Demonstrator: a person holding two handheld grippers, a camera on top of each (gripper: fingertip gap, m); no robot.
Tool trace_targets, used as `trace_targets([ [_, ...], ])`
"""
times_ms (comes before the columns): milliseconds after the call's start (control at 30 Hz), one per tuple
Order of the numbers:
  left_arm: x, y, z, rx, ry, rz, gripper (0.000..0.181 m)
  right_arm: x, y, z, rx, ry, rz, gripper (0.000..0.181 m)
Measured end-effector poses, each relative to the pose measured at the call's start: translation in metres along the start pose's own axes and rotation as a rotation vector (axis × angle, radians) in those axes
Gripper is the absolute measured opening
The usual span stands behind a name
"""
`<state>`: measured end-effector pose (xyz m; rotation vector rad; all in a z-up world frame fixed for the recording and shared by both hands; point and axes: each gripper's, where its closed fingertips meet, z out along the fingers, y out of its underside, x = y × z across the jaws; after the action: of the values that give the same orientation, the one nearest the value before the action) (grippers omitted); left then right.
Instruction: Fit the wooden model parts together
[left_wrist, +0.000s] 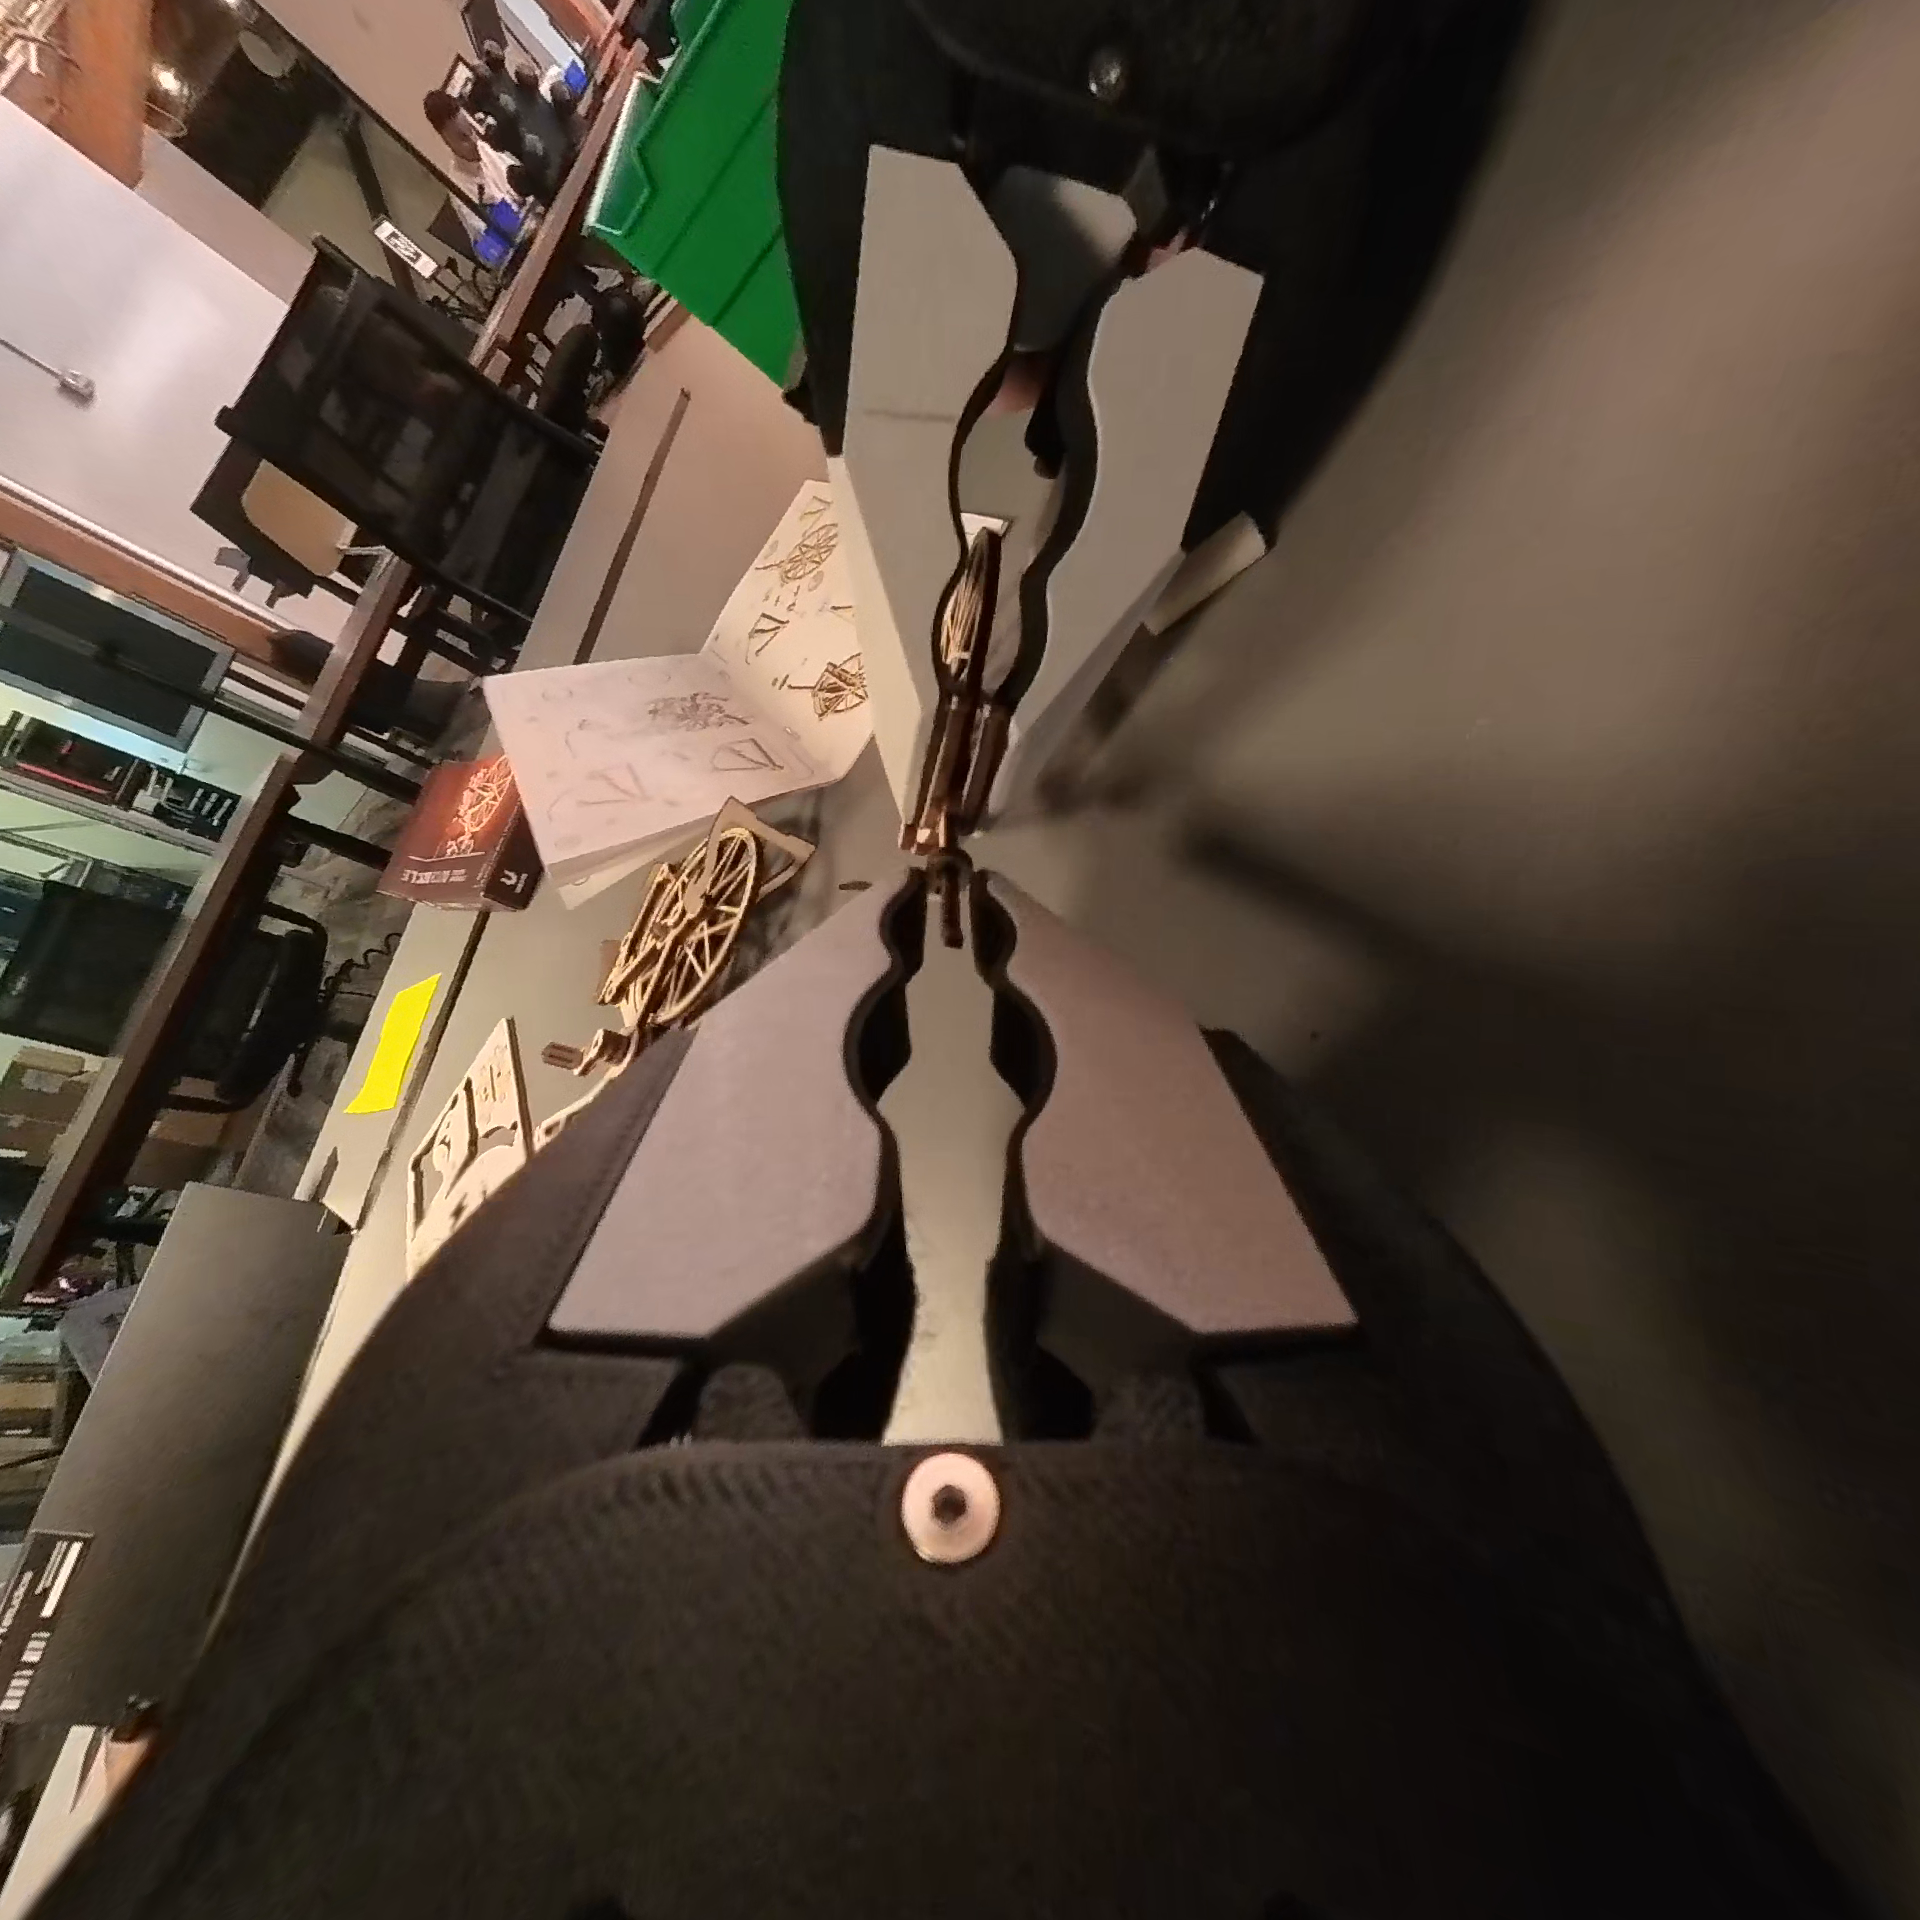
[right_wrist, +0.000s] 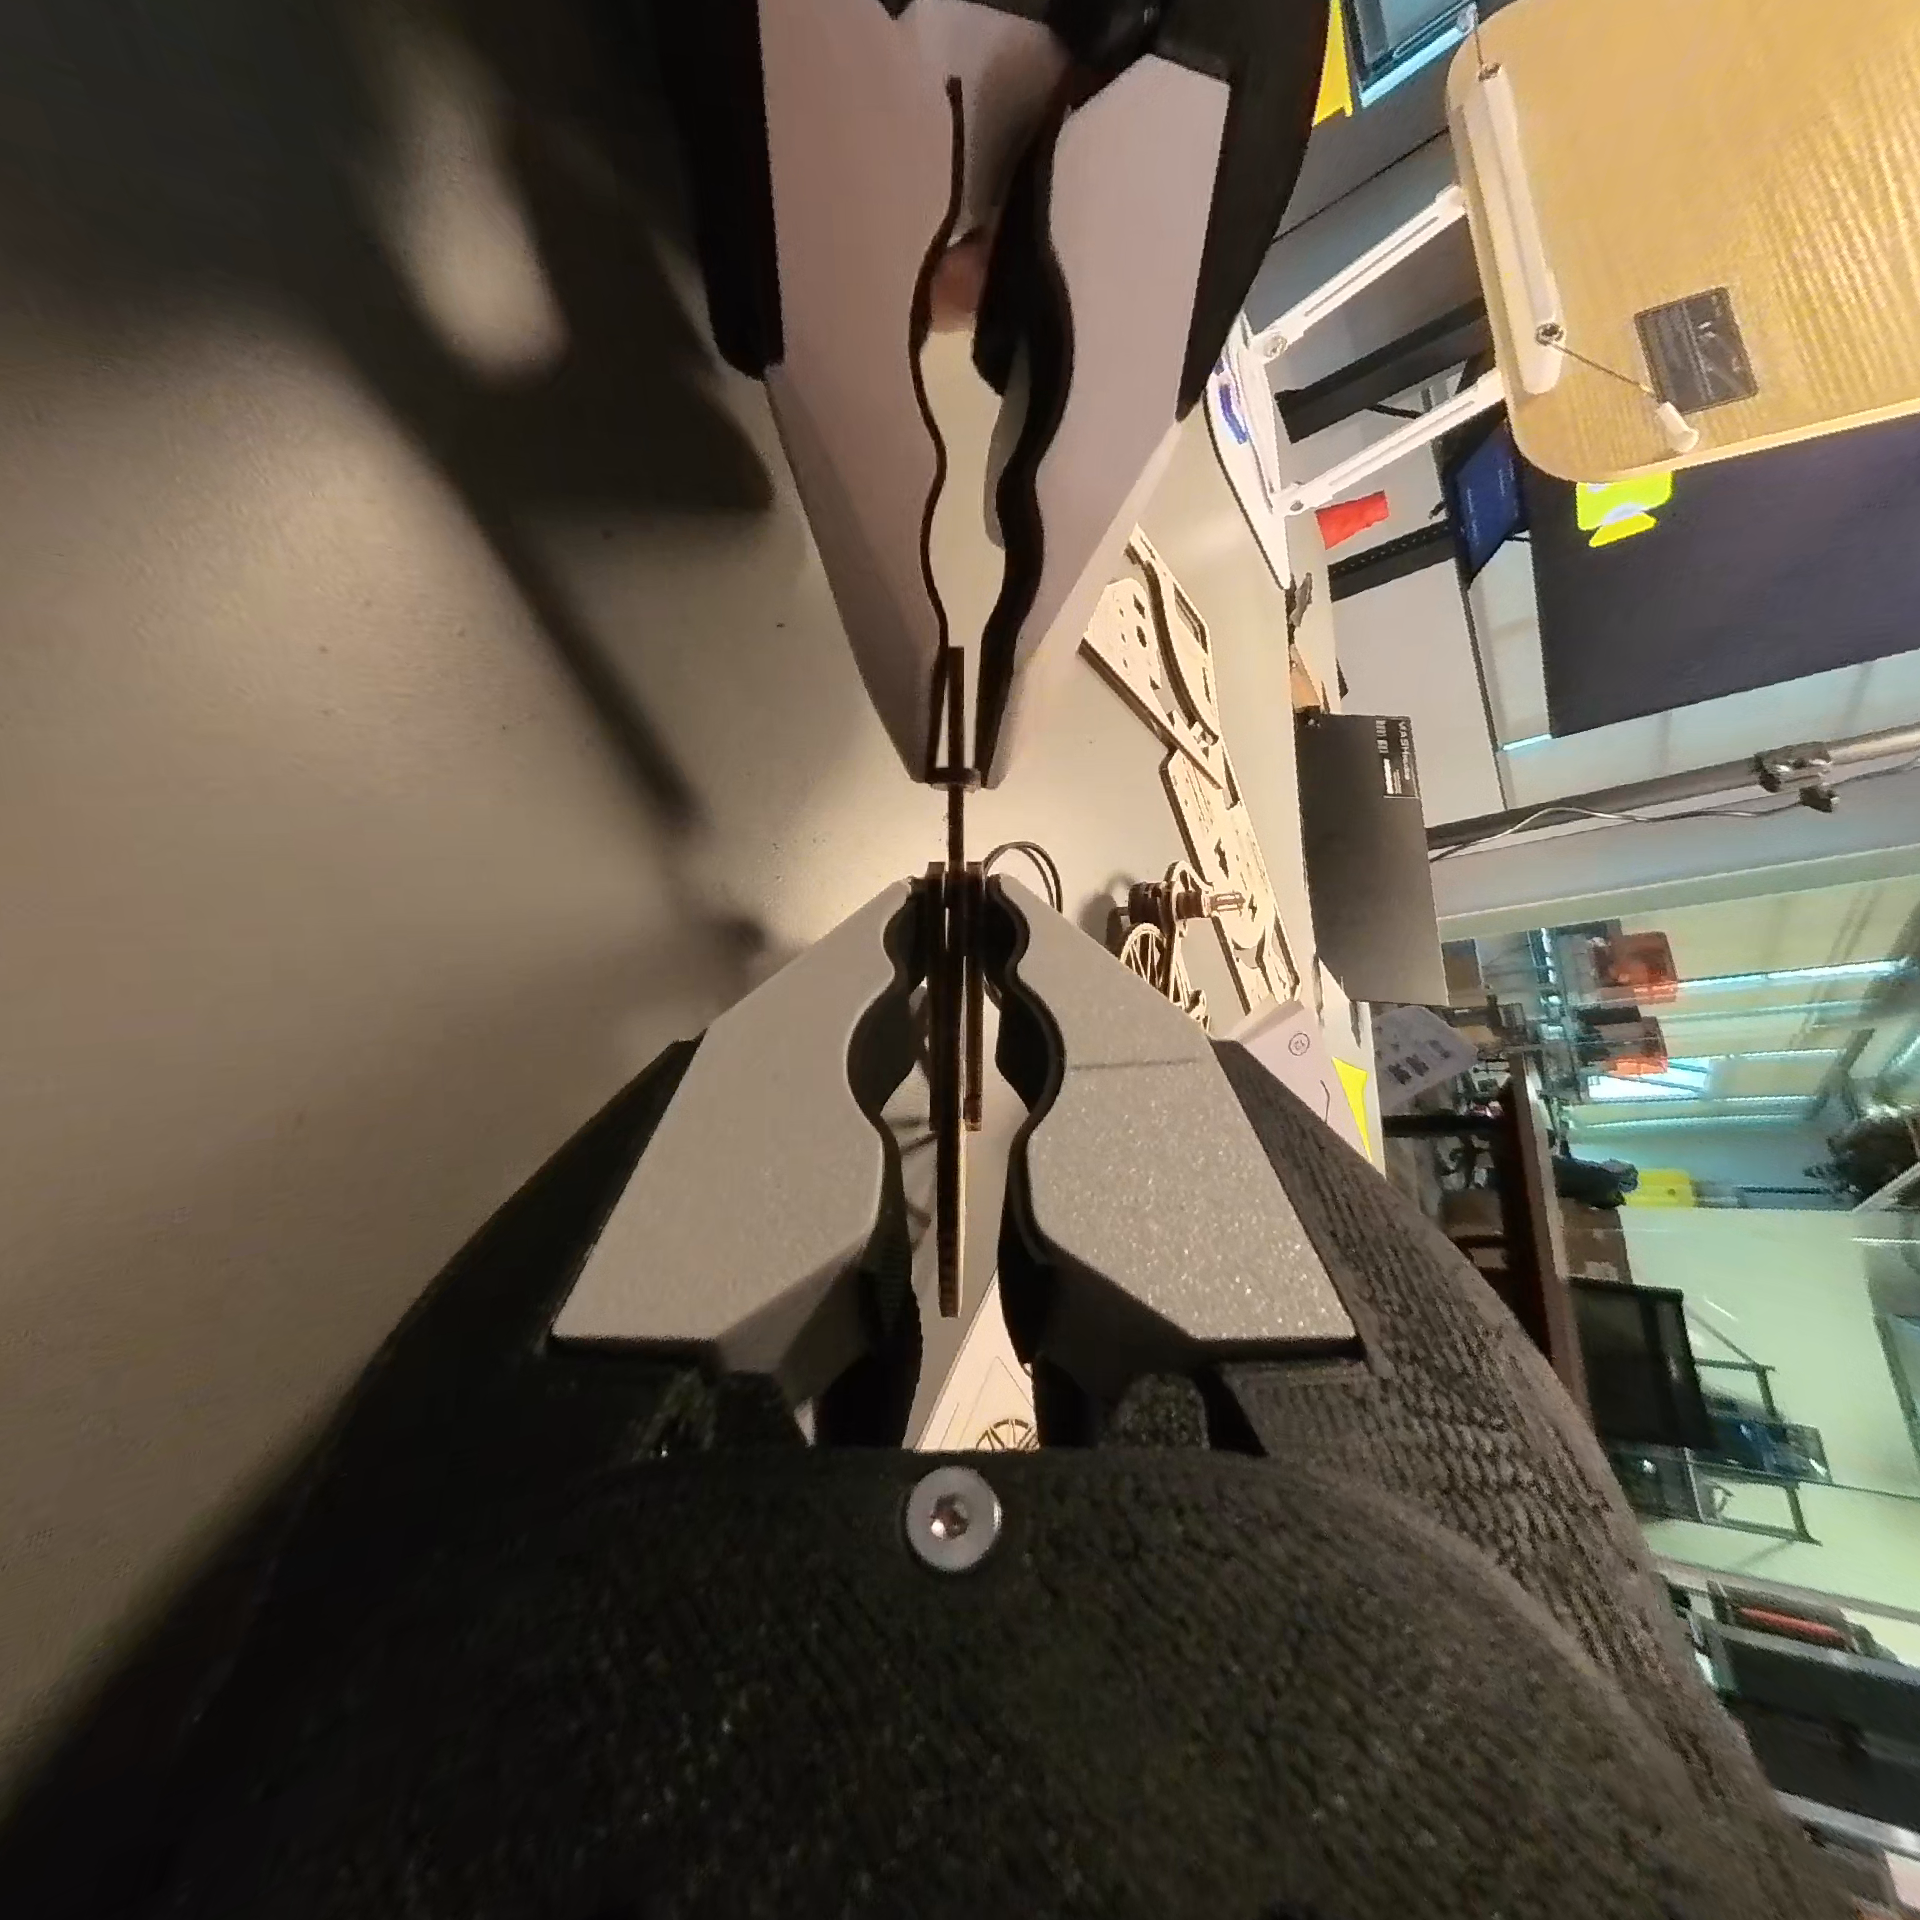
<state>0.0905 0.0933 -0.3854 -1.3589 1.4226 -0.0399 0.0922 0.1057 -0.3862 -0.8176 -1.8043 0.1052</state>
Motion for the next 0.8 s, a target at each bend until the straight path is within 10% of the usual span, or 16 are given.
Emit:
trace_targets([
  [800,0.001,0.006,0.003,-0.051,-0.004,0.010,0.007,-0.002,0.008,0.008,-0.045,0.004,0.036,0.008],
])
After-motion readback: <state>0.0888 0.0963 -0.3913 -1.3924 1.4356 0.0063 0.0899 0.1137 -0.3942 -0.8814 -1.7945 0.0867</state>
